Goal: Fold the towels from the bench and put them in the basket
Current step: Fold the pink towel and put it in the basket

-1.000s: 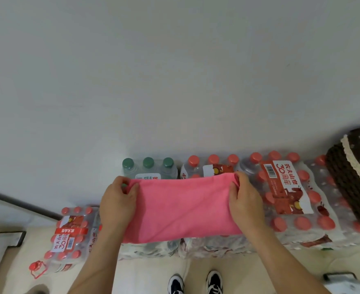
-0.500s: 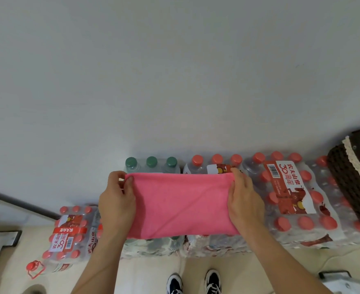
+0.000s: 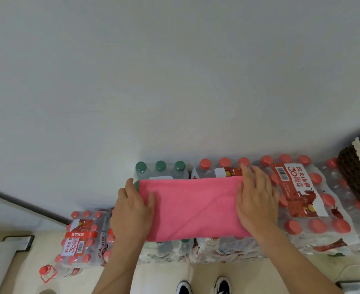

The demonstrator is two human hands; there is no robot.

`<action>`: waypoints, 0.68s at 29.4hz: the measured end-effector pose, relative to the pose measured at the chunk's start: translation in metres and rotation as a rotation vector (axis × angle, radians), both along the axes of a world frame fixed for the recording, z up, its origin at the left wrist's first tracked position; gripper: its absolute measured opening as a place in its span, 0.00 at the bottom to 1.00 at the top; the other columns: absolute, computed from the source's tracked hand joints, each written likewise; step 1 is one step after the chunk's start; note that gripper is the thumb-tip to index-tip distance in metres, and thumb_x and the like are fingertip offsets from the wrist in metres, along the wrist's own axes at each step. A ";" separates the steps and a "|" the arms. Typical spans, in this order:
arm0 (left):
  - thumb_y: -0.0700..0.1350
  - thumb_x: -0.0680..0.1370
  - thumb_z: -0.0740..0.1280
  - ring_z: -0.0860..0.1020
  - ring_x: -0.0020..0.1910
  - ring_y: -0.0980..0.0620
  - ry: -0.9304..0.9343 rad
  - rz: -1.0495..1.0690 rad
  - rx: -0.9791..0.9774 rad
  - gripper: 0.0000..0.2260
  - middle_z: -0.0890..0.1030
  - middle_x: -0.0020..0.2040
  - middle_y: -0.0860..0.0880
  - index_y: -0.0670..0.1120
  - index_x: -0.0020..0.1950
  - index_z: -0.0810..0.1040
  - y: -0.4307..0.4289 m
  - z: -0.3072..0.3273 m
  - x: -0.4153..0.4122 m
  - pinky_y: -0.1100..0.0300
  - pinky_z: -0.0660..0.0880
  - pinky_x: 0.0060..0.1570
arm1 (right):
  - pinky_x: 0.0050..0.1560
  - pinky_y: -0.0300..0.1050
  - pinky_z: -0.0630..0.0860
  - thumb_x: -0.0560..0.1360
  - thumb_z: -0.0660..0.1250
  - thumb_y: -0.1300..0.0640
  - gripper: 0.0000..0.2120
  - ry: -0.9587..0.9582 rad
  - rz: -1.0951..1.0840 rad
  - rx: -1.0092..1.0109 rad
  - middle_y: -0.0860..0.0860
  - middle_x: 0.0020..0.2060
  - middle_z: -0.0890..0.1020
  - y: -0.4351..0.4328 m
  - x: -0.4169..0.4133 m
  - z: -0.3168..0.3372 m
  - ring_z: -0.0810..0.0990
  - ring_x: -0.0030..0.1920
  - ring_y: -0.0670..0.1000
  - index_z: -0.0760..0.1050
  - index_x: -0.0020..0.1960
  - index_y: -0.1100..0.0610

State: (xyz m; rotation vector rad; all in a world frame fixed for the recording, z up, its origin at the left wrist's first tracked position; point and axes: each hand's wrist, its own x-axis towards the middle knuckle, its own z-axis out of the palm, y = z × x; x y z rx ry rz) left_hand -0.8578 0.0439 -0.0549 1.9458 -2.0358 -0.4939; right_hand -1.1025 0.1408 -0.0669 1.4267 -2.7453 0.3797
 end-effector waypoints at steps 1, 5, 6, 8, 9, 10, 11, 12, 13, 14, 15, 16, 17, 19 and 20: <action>0.58 0.77 0.63 0.78 0.50 0.38 -0.030 -0.003 0.017 0.29 0.74 0.57 0.41 0.43 0.71 0.63 0.006 0.000 0.003 0.50 0.71 0.41 | 0.66 0.60 0.66 0.81 0.53 0.53 0.24 0.020 0.060 -0.022 0.56 0.73 0.65 -0.001 0.006 0.004 0.64 0.73 0.58 0.58 0.76 0.53; 0.58 0.75 0.66 0.78 0.50 0.40 -0.054 0.023 0.082 0.29 0.77 0.55 0.42 0.43 0.69 0.67 0.025 -0.008 0.006 0.51 0.73 0.44 | 0.72 0.56 0.59 0.80 0.46 0.46 0.27 0.021 0.297 0.018 0.52 0.75 0.59 -0.012 0.060 0.004 0.58 0.75 0.52 0.56 0.76 0.57; 0.58 0.75 0.66 0.79 0.50 0.41 -0.034 0.039 0.093 0.28 0.78 0.55 0.43 0.44 0.69 0.68 0.027 -0.009 0.005 0.51 0.73 0.44 | 0.70 0.56 0.61 0.80 0.47 0.44 0.28 0.014 0.317 0.054 0.51 0.74 0.62 -0.015 0.071 -0.002 0.61 0.74 0.51 0.60 0.75 0.57; 0.56 0.75 0.66 0.80 0.51 0.43 0.040 0.077 0.127 0.24 0.80 0.55 0.44 0.45 0.67 0.70 0.028 -0.006 0.000 0.52 0.73 0.45 | 0.71 0.58 0.63 0.78 0.51 0.42 0.29 0.004 0.325 0.138 0.51 0.71 0.70 -0.016 0.085 -0.017 0.67 0.72 0.51 0.66 0.73 0.57; 0.54 0.75 0.67 0.80 0.51 0.43 0.099 0.108 0.150 0.22 0.81 0.54 0.45 0.46 0.66 0.71 0.027 -0.004 -0.002 0.54 0.72 0.44 | 0.71 0.58 0.60 0.77 0.52 0.42 0.30 0.000 0.333 0.172 0.51 0.70 0.72 -0.015 0.087 -0.023 0.67 0.72 0.51 0.67 0.72 0.57; 0.53 0.75 0.68 0.79 0.51 0.43 0.155 0.139 0.181 0.21 0.81 0.54 0.46 0.46 0.64 0.72 0.025 -0.001 -0.003 0.55 0.70 0.43 | 0.70 0.58 0.57 0.77 0.52 0.41 0.30 -0.004 0.338 0.192 0.51 0.70 0.72 -0.015 0.088 -0.028 0.67 0.72 0.51 0.68 0.72 0.57; 0.52 0.74 0.69 0.79 0.51 0.44 0.203 0.157 0.208 0.21 0.82 0.55 0.47 0.46 0.64 0.73 0.023 0.000 -0.003 0.56 0.69 0.43 | 0.69 0.58 0.56 0.77 0.52 0.41 0.30 -0.003 0.342 0.196 0.50 0.69 0.73 -0.014 0.087 -0.031 0.67 0.72 0.51 0.69 0.71 0.57; 0.51 0.73 0.70 0.79 0.52 0.45 0.239 0.168 0.232 0.21 0.81 0.55 0.47 0.46 0.64 0.73 0.020 0.001 -0.002 0.57 0.69 0.43 | 0.68 0.58 0.56 0.77 0.52 0.41 0.29 -0.003 0.345 0.206 0.50 0.69 0.74 -0.015 0.087 -0.031 0.67 0.72 0.51 0.69 0.71 0.57; 0.51 0.72 0.71 0.79 0.51 0.45 0.279 0.174 0.255 0.22 0.81 0.56 0.48 0.46 0.64 0.74 0.016 0.000 0.000 0.57 0.70 0.44 | 0.68 0.58 0.56 0.77 0.52 0.41 0.29 -0.002 0.345 0.217 0.50 0.68 0.74 -0.017 0.087 -0.031 0.67 0.72 0.50 0.70 0.71 0.57; 0.50 0.72 0.72 0.78 0.50 0.46 0.332 0.184 0.280 0.22 0.81 0.57 0.47 0.45 0.64 0.75 0.014 0.000 0.001 0.56 0.71 0.45 | 0.68 0.58 0.56 0.77 0.52 0.41 0.29 -0.011 0.346 0.232 0.50 0.68 0.74 -0.018 0.088 -0.031 0.67 0.72 0.50 0.70 0.71 0.56; 0.48 0.71 0.72 0.78 0.48 0.47 0.404 0.202 0.302 0.22 0.81 0.56 0.46 0.44 0.64 0.75 0.011 0.001 0.003 0.55 0.73 0.47 | 0.69 0.58 0.55 0.77 0.51 0.41 0.29 -0.019 0.351 0.229 0.49 0.69 0.73 -0.018 0.088 -0.030 0.65 0.73 0.50 0.69 0.71 0.56; 0.47 0.71 0.73 0.78 0.46 0.48 0.490 0.225 0.321 0.22 0.81 0.55 0.46 0.43 0.64 0.76 0.011 0.003 0.003 0.54 0.74 0.48 | 0.71 0.58 0.52 0.78 0.49 0.41 0.29 -0.041 0.365 0.236 0.49 0.71 0.70 -0.017 0.088 -0.028 0.61 0.75 0.49 0.66 0.73 0.55; 0.45 0.72 0.73 0.79 0.45 0.49 0.585 0.248 0.338 0.21 0.82 0.53 0.46 0.42 0.63 0.76 0.011 0.007 0.003 0.54 0.75 0.48 | 0.73 0.57 0.47 0.79 0.46 0.41 0.30 -0.056 0.390 0.236 0.48 0.75 0.64 -0.016 0.087 -0.025 0.54 0.77 0.48 0.59 0.76 0.55; 0.41 0.73 0.72 0.80 0.45 0.50 0.787 0.274 0.380 0.16 0.82 0.48 0.49 0.42 0.61 0.77 0.015 0.018 -0.002 0.54 0.76 0.45 | 0.74 0.56 0.37 0.80 0.40 0.40 0.31 -0.160 0.448 0.231 0.46 0.78 0.50 -0.012 0.083 -0.012 0.40 0.77 0.46 0.45 0.79 0.52; 0.39 0.74 0.71 0.80 0.45 0.48 0.885 0.275 0.404 0.14 0.82 0.47 0.49 0.42 0.59 0.78 0.018 0.025 -0.006 0.53 0.77 0.45 | 0.74 0.55 0.36 0.79 0.38 0.39 0.31 -0.224 0.458 0.199 0.45 0.78 0.48 -0.009 0.081 -0.004 0.38 0.77 0.45 0.43 0.78 0.51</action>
